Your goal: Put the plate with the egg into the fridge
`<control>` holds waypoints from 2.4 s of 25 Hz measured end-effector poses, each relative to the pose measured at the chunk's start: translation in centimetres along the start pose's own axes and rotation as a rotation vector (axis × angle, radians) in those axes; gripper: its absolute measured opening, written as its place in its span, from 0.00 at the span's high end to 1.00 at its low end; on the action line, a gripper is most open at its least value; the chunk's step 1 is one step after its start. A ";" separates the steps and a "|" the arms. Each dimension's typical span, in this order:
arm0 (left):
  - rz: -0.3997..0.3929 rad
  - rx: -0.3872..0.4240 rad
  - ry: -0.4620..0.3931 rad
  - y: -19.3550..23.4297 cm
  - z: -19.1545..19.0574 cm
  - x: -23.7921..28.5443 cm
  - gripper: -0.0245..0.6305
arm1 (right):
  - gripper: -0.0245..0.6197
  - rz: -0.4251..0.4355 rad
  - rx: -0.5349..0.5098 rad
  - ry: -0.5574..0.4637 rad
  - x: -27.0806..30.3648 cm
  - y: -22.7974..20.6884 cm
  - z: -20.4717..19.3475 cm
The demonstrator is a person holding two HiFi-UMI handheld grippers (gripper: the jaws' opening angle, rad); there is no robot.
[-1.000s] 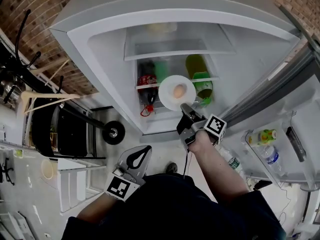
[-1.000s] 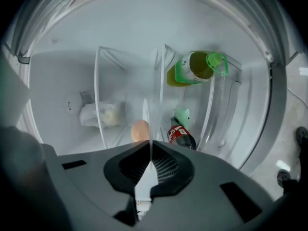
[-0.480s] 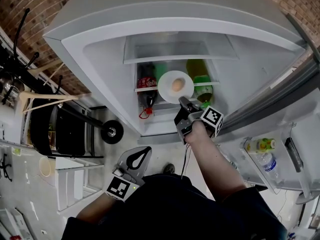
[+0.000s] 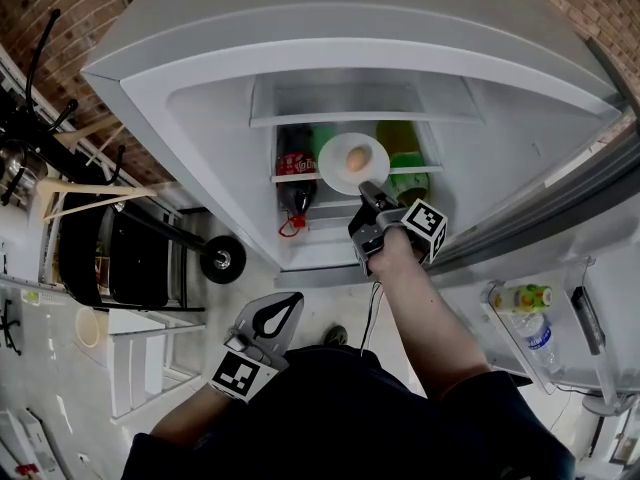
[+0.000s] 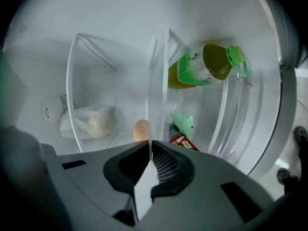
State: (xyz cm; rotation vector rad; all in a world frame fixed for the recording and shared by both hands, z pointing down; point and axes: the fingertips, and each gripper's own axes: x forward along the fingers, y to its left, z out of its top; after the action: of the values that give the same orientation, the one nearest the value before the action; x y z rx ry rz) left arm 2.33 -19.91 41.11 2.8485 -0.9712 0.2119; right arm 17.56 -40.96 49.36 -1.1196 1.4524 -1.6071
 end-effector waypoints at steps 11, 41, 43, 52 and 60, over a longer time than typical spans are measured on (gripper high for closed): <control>0.009 0.001 -0.004 0.2 0.1 -0.5 0.98 | 0.90 0.015 0.005 0.011 1.3 -0.1 0.1; -0.026 -0.014 0.029 0.2 -1.3 -1.8 0.98 | 0.93 0.055 -0.032 -0.031 1.8 -0.9 0.1; -0.023 -0.012 0.033 0.3 -1.4 -2.0 0.98 | 0.93 0.052 -0.031 -0.030 2.0 -0.9 0.0; -0.037 -0.020 0.025 0.4 -1.4 -3.4 0.98 | 0.93 0.078 -0.076 -0.035 0.0 0.0 -1.4; -0.121 -0.024 0.006 0.3 -1.1 -5.3 0.98 | 0.95 0.081 -0.201 -0.053 -5.6 0.2 -6.0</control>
State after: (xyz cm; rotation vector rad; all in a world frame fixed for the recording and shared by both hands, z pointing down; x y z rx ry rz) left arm -2.12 -16.82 41.32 2.8705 -0.7914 0.1955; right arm 14.23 -33.57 48.33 -1.1897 1.6309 -1.3894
